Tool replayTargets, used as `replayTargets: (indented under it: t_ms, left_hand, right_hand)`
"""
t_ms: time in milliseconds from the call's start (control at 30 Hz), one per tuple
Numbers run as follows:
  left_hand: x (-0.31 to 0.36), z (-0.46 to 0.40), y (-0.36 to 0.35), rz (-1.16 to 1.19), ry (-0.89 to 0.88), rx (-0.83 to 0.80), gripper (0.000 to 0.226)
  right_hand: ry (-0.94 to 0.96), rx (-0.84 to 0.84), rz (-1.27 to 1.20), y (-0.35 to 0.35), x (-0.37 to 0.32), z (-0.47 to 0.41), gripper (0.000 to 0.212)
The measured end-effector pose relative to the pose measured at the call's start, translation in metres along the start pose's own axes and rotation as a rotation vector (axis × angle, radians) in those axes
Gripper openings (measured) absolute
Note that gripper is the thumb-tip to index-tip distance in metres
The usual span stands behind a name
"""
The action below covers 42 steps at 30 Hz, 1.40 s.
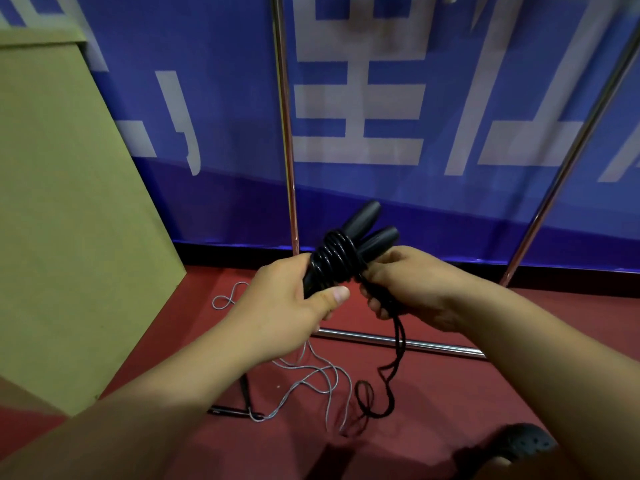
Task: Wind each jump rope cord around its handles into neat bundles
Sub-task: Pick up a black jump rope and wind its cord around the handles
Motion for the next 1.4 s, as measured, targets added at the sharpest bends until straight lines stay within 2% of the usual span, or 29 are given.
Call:
replayTargets:
  t_ms: [200,400,567,767,967,1133,1267,1400]
  left_hand:
    - [-0.008,-0.001,0.004,-0.020,0.064,0.057,0.008]
    - [-0.014,-0.003,0.010,-0.052,0.133,0.115,0.010]
    - [-0.023,-0.003,0.014,-0.083,0.194,0.134,0.012]
    - [-0.036,-0.002,0.024,-0.085,0.280,0.179,0.016]
    - [-0.044,0.000,0.022,-0.094,0.325,0.130,0.016]
    - [-0.041,-0.001,0.017,-0.073,0.353,0.088,0.015]
    - [-0.042,-0.002,0.011,-0.063,0.382,0.014,0.014]
    - [-0.041,0.002,0.003,0.044,0.458,-0.107,0.014]
  right_hand:
    - [-0.010,0.020,-0.003,-0.001,0.001,-0.002,0.026]
    - [0.053,0.027,0.011,0.006,-0.006,0.004,0.024]
    - [0.000,0.017,0.131,0.004,-0.002,0.010,0.021]
    - [-0.009,0.031,0.151,0.006,0.001,0.013,0.021]
    - [0.050,0.176,0.155,0.012,-0.002,0.016,0.019]
    - [0.102,0.254,0.080,0.014,-0.001,0.013,0.028]
    - [0.180,0.258,0.072,0.010,-0.004,0.015,0.026]
    - [0.220,0.222,0.092,0.008,-0.004,0.016,0.023]
Point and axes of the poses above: each hand's wrist, its own z-axis away from the middle knuckle, its own y-axis out of the back of the hand, x = y × z, the point moved 3 cm from there along -z, towards the middle knuckle, and after that the axes turned 15 degrees about -y, right-handed, at the moved point
